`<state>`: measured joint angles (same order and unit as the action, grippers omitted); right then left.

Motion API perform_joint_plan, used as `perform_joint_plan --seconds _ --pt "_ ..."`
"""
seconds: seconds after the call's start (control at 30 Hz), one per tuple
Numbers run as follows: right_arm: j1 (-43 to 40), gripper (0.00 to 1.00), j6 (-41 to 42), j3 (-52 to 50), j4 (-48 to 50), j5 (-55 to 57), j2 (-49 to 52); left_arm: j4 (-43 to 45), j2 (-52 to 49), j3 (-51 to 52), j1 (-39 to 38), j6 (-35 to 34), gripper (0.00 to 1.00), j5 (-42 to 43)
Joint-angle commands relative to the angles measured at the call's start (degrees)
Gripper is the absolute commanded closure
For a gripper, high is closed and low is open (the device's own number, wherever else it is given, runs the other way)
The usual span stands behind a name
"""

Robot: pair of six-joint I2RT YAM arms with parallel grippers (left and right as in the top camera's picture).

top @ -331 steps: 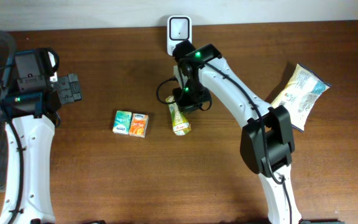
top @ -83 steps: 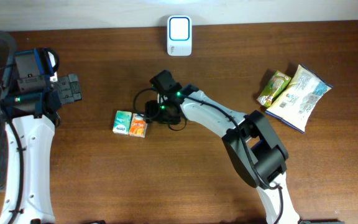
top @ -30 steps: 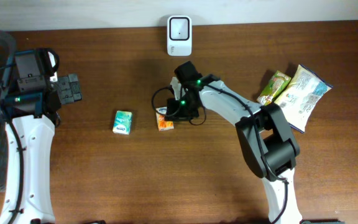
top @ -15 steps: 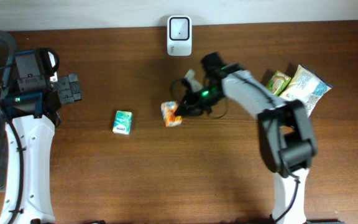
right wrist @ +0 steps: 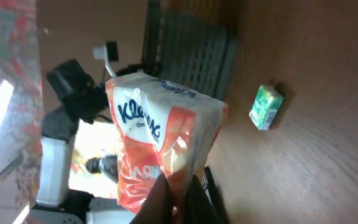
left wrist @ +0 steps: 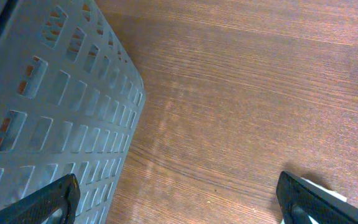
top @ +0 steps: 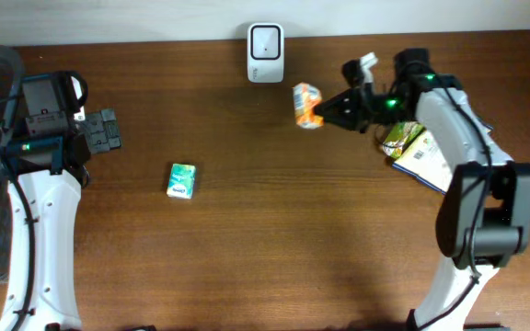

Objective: Scan the item barcode
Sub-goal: 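Lift the orange pack and raise it toward the scanner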

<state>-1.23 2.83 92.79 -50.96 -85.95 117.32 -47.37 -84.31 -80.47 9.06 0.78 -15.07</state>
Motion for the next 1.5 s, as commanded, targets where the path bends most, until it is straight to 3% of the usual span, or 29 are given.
perform_joint_plan --seconds 0.0,0.3,0.6,0.8,0.9,1.1,1.27,1.37,1.47 --pt "-2.6 0.96 0.9 1.2 -0.1 -3.0 -7.4 0.1 1.0 -0.3 0.1 -0.6 0.01 -0.4" --pt "-4.0 0.96 0.8 1.2 0.0 -2.7 -13.0 0.1 1.0 -0.3 0.1 -0.6 0.01 -0.4" --pt "2.4 0.96 3.9 3.0 -1.6 39.5 -13.1 0.1 1.0 -0.3 0.1 -0.6 0.01 -0.4" --pt "12.5 0.96 7.1 19.1 -2.3 72.3 -11.5 0.0 1.0 -0.3 0.1 -0.6 0.01 -0.4" --pt "17.8 0.96 1.5 25.2 -0.5 88.3 -8.6 0.0 1.0 -0.3 0.1 -0.6 0.01 -0.4" --pt "26.4 0.96 -19.8 26.3 21.6 111.7 2.7 0.0 1.0 -0.3 0.1 -0.6 0.01 -0.4" --pt "27.5 0.96 -43.3 26.3 37.2 117.7 13.9 0.0 1.0 -0.3 0.1 -0.6 0.01 -0.4" --pt "27.4 0.96 -49.1 26.3 40.2 117.7 17.6 0.0 1.0 -0.3 0.1 -0.6 0.01 -0.4" --pt "27.4 0.96 -49.4 26.3 42.7 117.7 19.9 -0.1 1.0 -0.3 0.1 -0.6 0.01 -0.4"
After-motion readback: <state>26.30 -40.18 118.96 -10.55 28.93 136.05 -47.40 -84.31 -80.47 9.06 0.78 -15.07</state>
